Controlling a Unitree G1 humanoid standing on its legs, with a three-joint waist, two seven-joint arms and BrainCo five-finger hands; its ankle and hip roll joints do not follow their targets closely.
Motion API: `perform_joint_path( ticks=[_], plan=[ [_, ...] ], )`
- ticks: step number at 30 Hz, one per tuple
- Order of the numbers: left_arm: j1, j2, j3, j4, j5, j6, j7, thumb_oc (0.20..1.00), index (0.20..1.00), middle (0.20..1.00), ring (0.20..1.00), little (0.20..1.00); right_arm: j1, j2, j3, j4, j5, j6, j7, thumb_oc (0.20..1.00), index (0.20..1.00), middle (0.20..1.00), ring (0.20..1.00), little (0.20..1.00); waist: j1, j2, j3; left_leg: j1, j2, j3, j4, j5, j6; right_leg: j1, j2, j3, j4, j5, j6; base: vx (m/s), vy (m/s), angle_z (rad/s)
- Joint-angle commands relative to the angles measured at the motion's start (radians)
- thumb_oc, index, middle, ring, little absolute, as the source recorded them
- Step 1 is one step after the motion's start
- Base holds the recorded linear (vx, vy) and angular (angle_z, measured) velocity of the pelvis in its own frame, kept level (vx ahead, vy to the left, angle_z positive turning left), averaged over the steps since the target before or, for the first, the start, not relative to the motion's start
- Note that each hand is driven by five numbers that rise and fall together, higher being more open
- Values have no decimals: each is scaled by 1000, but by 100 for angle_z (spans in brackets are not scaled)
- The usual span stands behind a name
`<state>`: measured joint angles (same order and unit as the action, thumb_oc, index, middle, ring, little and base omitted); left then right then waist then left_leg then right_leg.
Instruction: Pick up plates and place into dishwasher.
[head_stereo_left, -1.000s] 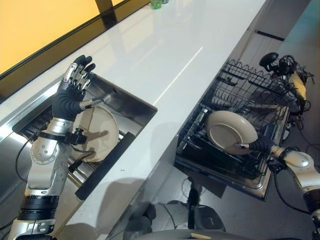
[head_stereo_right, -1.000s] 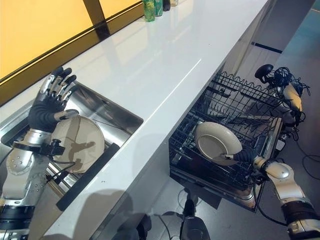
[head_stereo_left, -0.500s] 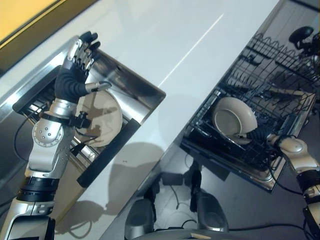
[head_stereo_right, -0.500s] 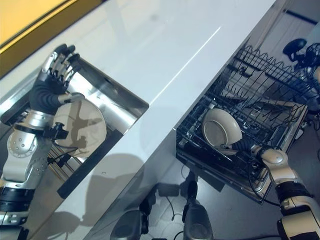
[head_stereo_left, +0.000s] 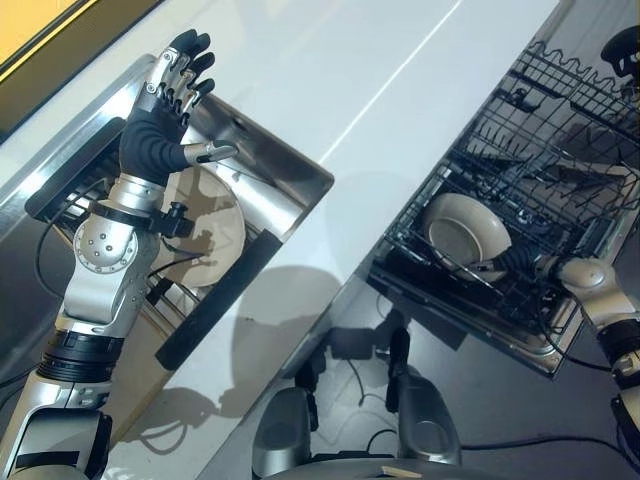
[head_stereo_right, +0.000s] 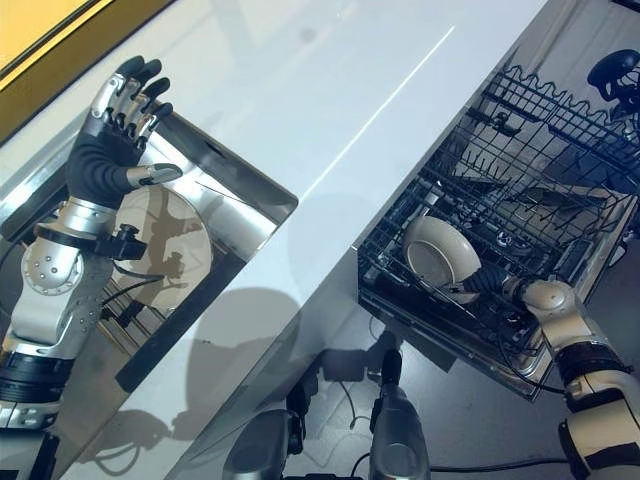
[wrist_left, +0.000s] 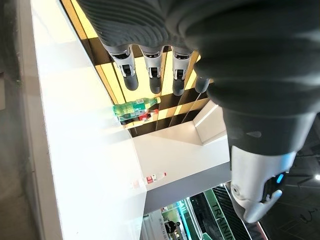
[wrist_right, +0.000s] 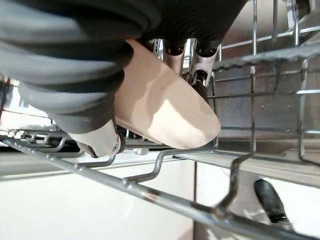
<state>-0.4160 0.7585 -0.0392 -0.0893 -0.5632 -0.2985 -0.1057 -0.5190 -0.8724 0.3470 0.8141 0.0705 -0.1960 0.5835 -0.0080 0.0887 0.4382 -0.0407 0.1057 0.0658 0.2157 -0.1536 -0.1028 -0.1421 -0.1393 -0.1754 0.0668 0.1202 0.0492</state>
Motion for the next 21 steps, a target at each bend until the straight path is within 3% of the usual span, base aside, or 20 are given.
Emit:
perform_joint_path(
  ticks=[1, 2, 3, 4, 5, 15, 21],
  plan=[
    [-35, 34, 17, -65, -5, -39, 9, 1000, 1000, 1000, 1000, 1000, 128, 117, 184, -22, -7, -15, 146, 200, 200, 200, 200, 200, 21, -46, -54, -143, 17, -15, 11, 119, -4, 28, -77, 81, 42, -103, 77, 41, -26, 9],
    [-32, 34, 19, -65, -6, -38, 7, 1000, 1000, 1000, 1000, 1000, 131, 117, 182, -30, -5, -8, 137, 200, 200, 200, 200, 200, 22, -48, -57, -137, 17, -15, 7, 119, -4, 33, -76, 81, 40, -103, 76, 47, -7, 9],
    [-22, 31, 24, -64, -7, -42, 4, 1000, 1000, 1000, 1000, 1000, 141, 116, 174, -43, -4, -5, 100, 388, 388, 388, 388, 388, 22, -52, -63, -129, 18, -15, 1, 119, -4, 41, -73, 81, 35, -104, 75, 53, -3, 7],
    [-13, 28, 31, -61, -8, -45, -1, 1000, 1000, 1000, 1000, 1000, 151, 118, 162, -55, -1, 4, 77, 944, 944, 944, 944, 944, 21, -55, -69, -121, 20, -13, -3, 119, -4, 47, -71, 81, 32, -105, 75, 66, 4, 5],
    [-1, 27, 40, -63, -13, -44, -8, 1000, 1000, 1000, 1000, 1000, 166, 118, 150, -67, -3, 8, 64, 1000, 1000, 1000, 1000, 1000, 21, -57, -75, -112, 22, -11, -9, 118, -4, 54, -69, 80, 28, -105, 74, 67, 12, 1],
    [112, -29, 105, -66, -70, -57, -97, 1000, 1000, 1000, 1000, 1000, 285, 101, 9, -211, 1, 27, -31, 1000, 1000, 1000, 1000, 1000, 10, -86, -130, -34, 38, 7, -57, 115, -7, 116, -51, 80, -2, -112, 78, 74, 11, 0],
    [208, -61, 165, -51, -6, -102, -105, 1000, 1000, 1000, 1000, 1000, 410, 115, -139, -367, -44, 23, -106, 1000, 1000, 1000, 1000, 1000, -12, -90, -159, -1, 45, 11, -74, 114, -4, 130, -30, 91, 18, -135, 72, 60, 31, -8]
  ],
)
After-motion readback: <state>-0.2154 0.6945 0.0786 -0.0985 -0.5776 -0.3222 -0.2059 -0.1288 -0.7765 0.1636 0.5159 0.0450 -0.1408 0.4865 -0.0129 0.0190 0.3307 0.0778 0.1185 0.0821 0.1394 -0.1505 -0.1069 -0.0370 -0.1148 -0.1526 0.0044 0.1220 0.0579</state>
